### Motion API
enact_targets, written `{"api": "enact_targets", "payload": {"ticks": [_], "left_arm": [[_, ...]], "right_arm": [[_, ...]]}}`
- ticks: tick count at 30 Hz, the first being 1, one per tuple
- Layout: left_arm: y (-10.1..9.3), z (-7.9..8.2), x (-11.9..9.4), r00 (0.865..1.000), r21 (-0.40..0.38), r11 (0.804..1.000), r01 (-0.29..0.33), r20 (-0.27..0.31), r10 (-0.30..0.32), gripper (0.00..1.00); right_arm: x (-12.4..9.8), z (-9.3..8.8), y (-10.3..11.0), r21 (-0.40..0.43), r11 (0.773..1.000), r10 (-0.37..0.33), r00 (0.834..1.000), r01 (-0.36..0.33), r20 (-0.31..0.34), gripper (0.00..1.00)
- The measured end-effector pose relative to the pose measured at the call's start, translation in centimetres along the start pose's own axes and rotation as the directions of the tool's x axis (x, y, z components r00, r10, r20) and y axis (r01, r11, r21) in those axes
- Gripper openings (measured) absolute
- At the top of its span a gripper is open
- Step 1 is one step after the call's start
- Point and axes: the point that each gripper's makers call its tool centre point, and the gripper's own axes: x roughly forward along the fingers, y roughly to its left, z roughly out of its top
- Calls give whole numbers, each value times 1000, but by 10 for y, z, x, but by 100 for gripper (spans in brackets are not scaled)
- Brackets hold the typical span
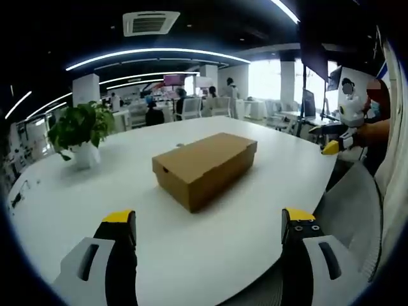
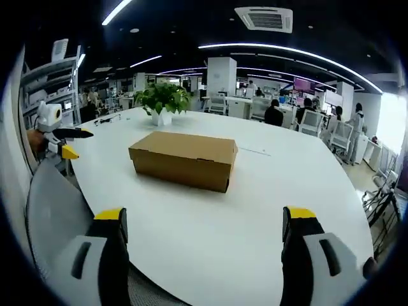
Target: Operate the shoe box by opening the lid, removing the specified soft item, and placing it in the target area until the item is outside and the box remains undamaged.
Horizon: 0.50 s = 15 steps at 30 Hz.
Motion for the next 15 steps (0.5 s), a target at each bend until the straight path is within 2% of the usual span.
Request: {"api": "enact_targets", "payload": {"ticks": [15], "left_arm": [[-5,4,4,1000,6,1000,13,1,-13,97]], "right_arm": [[-1,1,-2,-1,1000,8,1000,-8,1,96]]}}
